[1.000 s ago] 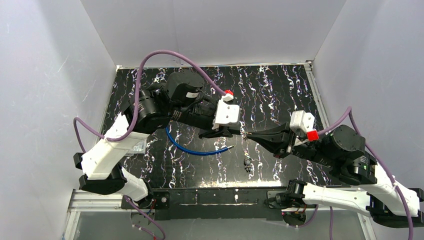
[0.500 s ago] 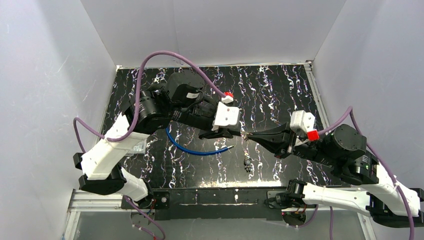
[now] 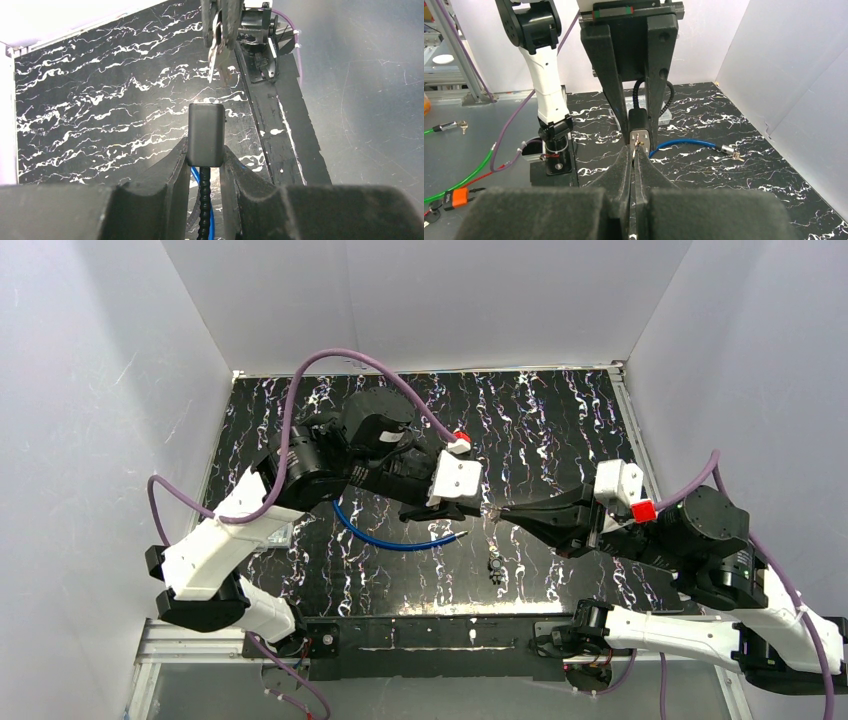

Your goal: Unlock with the key

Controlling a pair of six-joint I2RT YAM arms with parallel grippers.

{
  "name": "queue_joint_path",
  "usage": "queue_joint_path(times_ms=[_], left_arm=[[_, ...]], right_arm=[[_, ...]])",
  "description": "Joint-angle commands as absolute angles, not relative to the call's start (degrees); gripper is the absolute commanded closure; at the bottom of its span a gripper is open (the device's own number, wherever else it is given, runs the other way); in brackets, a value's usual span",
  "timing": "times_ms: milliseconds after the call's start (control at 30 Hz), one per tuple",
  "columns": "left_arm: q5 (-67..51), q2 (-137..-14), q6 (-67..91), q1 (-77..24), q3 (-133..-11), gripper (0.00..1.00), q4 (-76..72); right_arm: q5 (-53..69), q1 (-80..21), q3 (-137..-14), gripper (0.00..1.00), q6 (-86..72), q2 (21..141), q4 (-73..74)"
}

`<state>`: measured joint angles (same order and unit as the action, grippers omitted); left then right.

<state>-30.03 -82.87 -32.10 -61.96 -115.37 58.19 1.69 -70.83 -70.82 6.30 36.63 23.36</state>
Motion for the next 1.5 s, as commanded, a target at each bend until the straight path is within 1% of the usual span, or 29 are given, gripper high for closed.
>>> queue_joint_path(times_ms=[0,300,533,1467], left_arm=[[-30.4,-80.9,-30.6,-60.8,-115.5,1.0,55.8],[-34.5,-82.3,-29.2,-60.4,-120.0,1.0,56.5],[-36.2,-82.3,-29.3,-60.4,-119.4,1.0,56.9],[-36.7,-81.7,-30.2,-60.5,-118.2,1.0,56.7]], right_arm=[[3.0,-70.7,-72.6,0.99,5.6,36.0,20.6],[1.8,-70.7,-70.6,0.99,5.7,35.5,19.9],[1.8,-70.7,-70.7,0.99,5.4,35.4,19.0],[2.4,-70.7,-69.4,0.99,5.9,37.8,15.9]])
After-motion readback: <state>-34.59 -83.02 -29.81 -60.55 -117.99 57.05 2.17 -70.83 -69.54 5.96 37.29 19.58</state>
